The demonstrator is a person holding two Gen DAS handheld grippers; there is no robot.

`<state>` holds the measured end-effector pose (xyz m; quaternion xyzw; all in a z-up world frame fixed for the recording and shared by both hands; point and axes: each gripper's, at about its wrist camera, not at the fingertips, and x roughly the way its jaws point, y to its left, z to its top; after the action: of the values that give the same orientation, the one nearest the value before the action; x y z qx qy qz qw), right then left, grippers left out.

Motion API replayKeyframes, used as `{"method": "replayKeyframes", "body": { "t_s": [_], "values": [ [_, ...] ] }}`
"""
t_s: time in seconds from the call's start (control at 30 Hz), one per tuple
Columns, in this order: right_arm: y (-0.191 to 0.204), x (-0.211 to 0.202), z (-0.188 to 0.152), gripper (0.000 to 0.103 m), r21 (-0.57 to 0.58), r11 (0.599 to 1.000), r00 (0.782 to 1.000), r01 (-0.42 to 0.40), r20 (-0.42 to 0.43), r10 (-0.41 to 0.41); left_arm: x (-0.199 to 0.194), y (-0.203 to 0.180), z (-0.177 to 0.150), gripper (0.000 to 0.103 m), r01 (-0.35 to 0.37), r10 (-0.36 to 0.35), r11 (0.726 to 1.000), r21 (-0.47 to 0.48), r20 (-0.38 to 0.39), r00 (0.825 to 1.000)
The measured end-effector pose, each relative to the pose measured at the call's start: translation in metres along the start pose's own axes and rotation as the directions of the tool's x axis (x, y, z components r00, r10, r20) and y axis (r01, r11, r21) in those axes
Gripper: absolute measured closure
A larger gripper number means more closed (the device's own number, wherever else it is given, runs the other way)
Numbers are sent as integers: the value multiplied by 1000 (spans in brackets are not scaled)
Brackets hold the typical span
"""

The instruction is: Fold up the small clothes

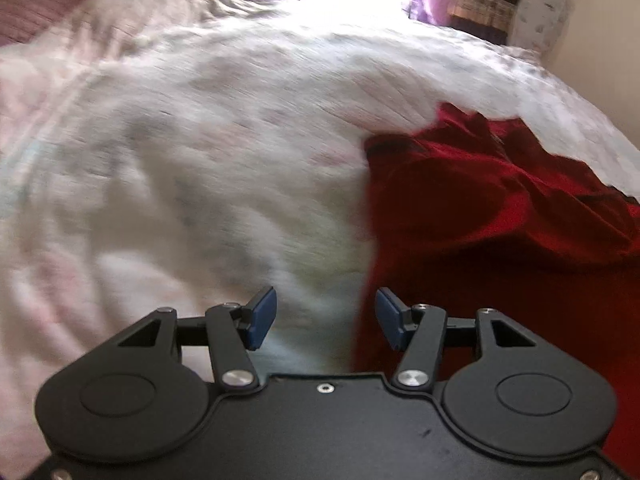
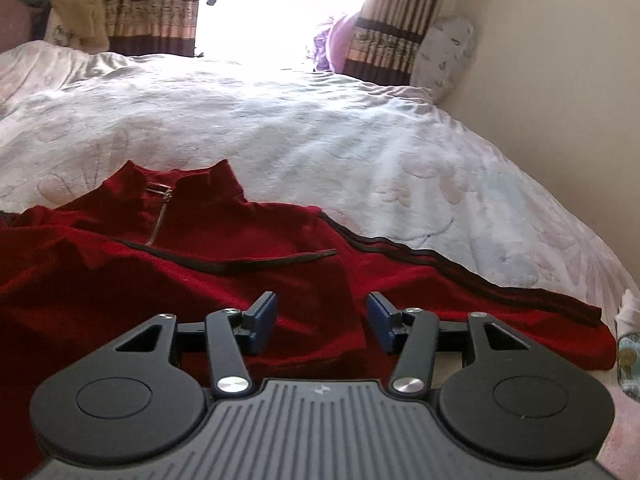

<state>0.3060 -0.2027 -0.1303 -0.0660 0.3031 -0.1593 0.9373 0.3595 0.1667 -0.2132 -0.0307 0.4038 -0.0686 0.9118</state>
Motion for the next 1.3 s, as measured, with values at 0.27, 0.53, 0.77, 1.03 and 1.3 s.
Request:
{"method": "replayKeyframes", "body": {
  "t_s": [0.27, 0.53, 0.77, 1.03, 1.3],
  "values": [
    [1, 12, -10, 42, 44, 999, 997, -32, -67, 35, 33, -27, -9, 53, -33, 36, 989, 146, -19, 999],
    [15, 14, -18, 42, 37, 997, 994, -63, -89, 66, 6, -8, 2, 101, 48, -49, 997, 64, 9, 999],
    [25, 25, -17, 42, -6, 1000, 990, 7, -140, -8, 18, -5, -5, 100, 15, -9, 999, 47, -125, 992],
    [53, 9, 7, 42, -28, 980, 980, -196, -32, 195, 21, -3, -7, 100, 21, -17, 999, 37, -116, 993],
    [154, 8, 49, 35, -217, 875, 900, -432, -35, 435, 4, 2, -15, 87, -17, 12, 999, -45, -111, 994]
  ]
}}
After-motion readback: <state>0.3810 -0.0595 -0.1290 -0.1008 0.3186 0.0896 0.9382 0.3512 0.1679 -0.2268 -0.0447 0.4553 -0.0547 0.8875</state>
